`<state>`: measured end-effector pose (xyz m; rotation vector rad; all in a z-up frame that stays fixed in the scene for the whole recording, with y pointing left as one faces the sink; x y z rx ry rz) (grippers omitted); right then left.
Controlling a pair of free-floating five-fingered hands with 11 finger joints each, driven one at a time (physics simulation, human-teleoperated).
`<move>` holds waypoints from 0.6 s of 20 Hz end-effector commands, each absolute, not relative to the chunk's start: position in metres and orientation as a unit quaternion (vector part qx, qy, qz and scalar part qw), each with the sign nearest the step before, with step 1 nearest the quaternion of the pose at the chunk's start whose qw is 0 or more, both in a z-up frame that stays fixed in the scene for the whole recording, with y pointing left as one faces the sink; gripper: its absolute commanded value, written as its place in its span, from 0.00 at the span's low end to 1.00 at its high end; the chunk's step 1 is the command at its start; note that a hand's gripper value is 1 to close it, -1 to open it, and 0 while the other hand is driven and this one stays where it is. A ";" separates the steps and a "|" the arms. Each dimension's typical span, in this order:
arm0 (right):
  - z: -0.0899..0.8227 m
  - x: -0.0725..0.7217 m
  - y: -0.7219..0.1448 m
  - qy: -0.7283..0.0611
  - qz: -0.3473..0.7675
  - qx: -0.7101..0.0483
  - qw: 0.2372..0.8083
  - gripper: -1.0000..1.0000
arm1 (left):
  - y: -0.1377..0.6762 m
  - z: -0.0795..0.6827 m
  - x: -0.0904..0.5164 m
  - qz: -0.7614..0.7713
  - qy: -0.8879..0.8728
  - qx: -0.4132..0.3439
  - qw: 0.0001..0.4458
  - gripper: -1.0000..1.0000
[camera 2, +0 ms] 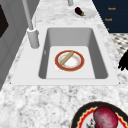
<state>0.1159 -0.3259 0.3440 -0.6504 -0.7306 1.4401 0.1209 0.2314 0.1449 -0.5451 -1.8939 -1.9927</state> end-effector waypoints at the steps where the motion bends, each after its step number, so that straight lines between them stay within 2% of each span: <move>1: 0.375 0.097 -0.308 -0.324 0.623 -0.294 0.648 1.00 | 0.231 0.145 0.121 -0.701 -0.666 -0.192 0.169 0.50; 12: 0.439 0.071 -0.236 -0.323 0.625 -0.295 0.646 1.00 | 0.231 0.145 0.121 -0.701 -0.666 -0.192 0.169 0.50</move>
